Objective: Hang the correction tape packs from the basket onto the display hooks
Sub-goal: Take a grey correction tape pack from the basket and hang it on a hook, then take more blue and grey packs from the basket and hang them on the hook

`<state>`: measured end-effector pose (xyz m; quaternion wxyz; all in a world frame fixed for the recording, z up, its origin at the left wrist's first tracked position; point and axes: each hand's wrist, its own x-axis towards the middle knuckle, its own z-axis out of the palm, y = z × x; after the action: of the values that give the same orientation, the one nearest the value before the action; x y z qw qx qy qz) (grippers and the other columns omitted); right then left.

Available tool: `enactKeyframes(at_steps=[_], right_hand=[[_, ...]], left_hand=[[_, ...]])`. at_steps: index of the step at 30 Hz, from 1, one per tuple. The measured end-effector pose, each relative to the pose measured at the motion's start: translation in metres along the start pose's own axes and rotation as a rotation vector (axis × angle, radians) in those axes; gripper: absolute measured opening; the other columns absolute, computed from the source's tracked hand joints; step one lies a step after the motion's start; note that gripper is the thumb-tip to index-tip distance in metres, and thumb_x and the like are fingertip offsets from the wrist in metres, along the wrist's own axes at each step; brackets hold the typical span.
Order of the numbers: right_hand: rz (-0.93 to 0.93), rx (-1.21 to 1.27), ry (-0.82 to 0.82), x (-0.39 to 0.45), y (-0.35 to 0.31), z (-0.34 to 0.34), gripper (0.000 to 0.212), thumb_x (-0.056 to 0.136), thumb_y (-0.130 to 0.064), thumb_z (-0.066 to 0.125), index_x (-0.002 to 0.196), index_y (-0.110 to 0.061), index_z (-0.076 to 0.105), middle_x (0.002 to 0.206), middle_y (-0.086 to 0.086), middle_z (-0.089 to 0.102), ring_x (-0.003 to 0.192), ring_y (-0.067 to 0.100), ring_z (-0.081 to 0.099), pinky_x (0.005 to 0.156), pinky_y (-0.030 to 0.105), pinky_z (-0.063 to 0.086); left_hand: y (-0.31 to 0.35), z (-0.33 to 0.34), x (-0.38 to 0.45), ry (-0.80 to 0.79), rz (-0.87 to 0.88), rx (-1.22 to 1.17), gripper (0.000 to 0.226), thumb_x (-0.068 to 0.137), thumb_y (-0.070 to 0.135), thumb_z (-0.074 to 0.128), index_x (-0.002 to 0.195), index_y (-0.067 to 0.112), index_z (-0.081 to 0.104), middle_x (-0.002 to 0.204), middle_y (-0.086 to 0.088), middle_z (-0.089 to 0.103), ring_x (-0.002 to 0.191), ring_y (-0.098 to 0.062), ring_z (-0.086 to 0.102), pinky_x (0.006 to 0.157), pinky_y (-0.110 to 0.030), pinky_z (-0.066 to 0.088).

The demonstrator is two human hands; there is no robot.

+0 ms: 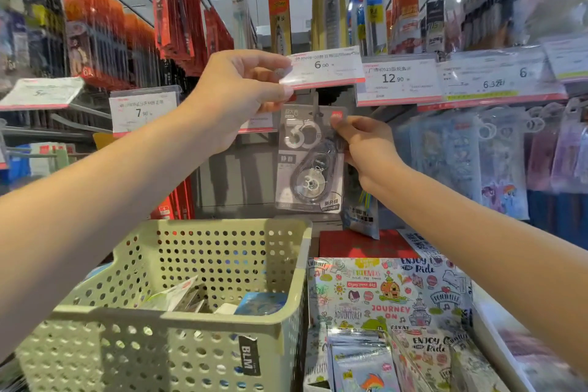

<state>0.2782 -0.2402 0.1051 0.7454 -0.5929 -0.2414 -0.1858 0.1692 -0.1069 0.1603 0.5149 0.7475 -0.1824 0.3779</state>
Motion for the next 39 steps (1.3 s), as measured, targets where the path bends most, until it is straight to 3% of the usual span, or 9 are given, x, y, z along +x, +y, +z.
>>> enactKeyframes(at_steps=[3,9,13,18,21,26,28,32,39], right_hand=[[0.016,-0.037,0.025,0.001,0.0,0.002,0.021,0.087,-0.025,0.064,0.068,-0.021,0.057,0.07,-0.004,0.058,0.068,0.012,0.052,0.067,0.026,0.046],[0.051,-0.028,0.069,0.002,0.003,0.007,0.014,0.089,-0.025,0.061,0.093,-0.013,0.055,0.076,-0.006,0.052,0.071,0.008,0.048,0.084,0.03,0.045],[-0.046,-0.075,0.107,0.0,0.005,0.009,0.033,0.09,-0.022,0.057,0.12,-0.011,0.05,0.096,-0.004,0.053,0.083,0.007,0.05,0.065,0.01,0.039],[-0.343,-0.313,0.142,-0.021,0.015,0.01,0.025,0.086,-0.012,0.056,0.107,-0.021,0.044,0.108,0.001,0.052,0.089,0.009,0.051,0.065,0.006,0.038],[-0.514,-0.462,-0.012,-0.043,0.017,0.014,0.022,0.087,-0.01,0.058,0.101,-0.021,0.046,0.094,-0.008,0.05,0.079,-0.002,0.049,0.068,0.0,0.036],[-0.483,-0.725,-0.57,-0.059,0.019,0.033,0.016,0.084,-0.01,0.063,0.095,-0.02,0.057,0.084,-0.014,0.054,0.074,0.007,0.055,0.065,0.014,0.042],[-0.414,-0.855,-0.74,-0.061,0.021,0.044,0.013,0.085,-0.015,0.063,0.098,-0.016,0.063,0.085,-0.011,0.058,0.074,0.007,0.056,0.064,0.014,0.043],[-0.01,-1.188,-1.153,-0.058,0.03,0.066,0.026,0.086,-0.023,0.061,0.108,-0.009,0.066,0.101,0.003,0.07,0.08,0.01,0.06,0.071,0.017,0.048],[0.359,-1.356,-1.288,-0.048,0.056,0.092,0.037,0.088,-0.018,0.062,0.12,0.0,0.058,0.115,0.013,0.064,0.085,0.018,0.06,0.077,0.027,0.053]], left_hand=[[-0.001,0.001,-0.003,0.026,0.011,-0.004,0.027,0.078,-0.008,0.066,0.099,0.009,0.068,0.08,-0.001,0.064,0.072,-0.012,0.063,0.061,-0.018,0.052],[-0.006,-0.006,-0.009,0.071,0.057,0.08,0.022,0.078,0.001,0.07,0.093,0.015,0.064,0.078,0.002,0.066,0.066,-0.009,0.063,0.057,-0.021,0.053],[-0.019,-0.019,-0.016,0.104,0.161,0.253,0.012,0.081,0.007,0.066,0.089,0.015,0.06,0.072,-0.001,0.06,0.063,-0.017,0.059,0.057,-0.024,0.049],[-0.046,-0.041,-0.034,-0.111,0.326,0.61,0.008,0.079,0.017,0.064,0.08,0.009,0.063,0.052,0.004,0.057,0.044,-0.002,0.047,0.05,-0.016,0.037],[-0.06,-0.054,-0.042,-0.264,0.322,0.8,0.012,0.079,0.023,0.065,0.073,0.012,0.064,0.054,0.008,0.056,0.049,-0.006,0.05,0.051,-0.024,0.039],[-0.085,-0.062,-0.046,-0.444,0.11,0.941,0.015,0.077,0.027,0.066,0.069,0.016,0.062,0.055,0.005,0.059,0.051,-0.009,0.054,0.05,-0.025,0.042],[-0.098,-0.06,-0.048,-0.532,-0.075,0.89,0.012,0.077,0.023,0.068,0.073,0.013,0.063,0.058,0.003,0.062,0.048,-0.011,0.057,0.048,-0.021,0.046],[-0.122,-0.055,-0.053,-0.726,-0.505,0.689,0.012,0.078,0.014,0.07,0.078,0.006,0.06,0.061,-0.006,0.062,0.046,-0.017,0.057,0.042,-0.02,0.047],[-0.154,-0.045,-0.059,-0.918,-0.981,0.509,0.014,0.085,0.007,0.064,0.094,-0.001,0.057,0.077,-0.014,0.058,0.061,-0.021,0.06,0.047,-0.023,0.055]])
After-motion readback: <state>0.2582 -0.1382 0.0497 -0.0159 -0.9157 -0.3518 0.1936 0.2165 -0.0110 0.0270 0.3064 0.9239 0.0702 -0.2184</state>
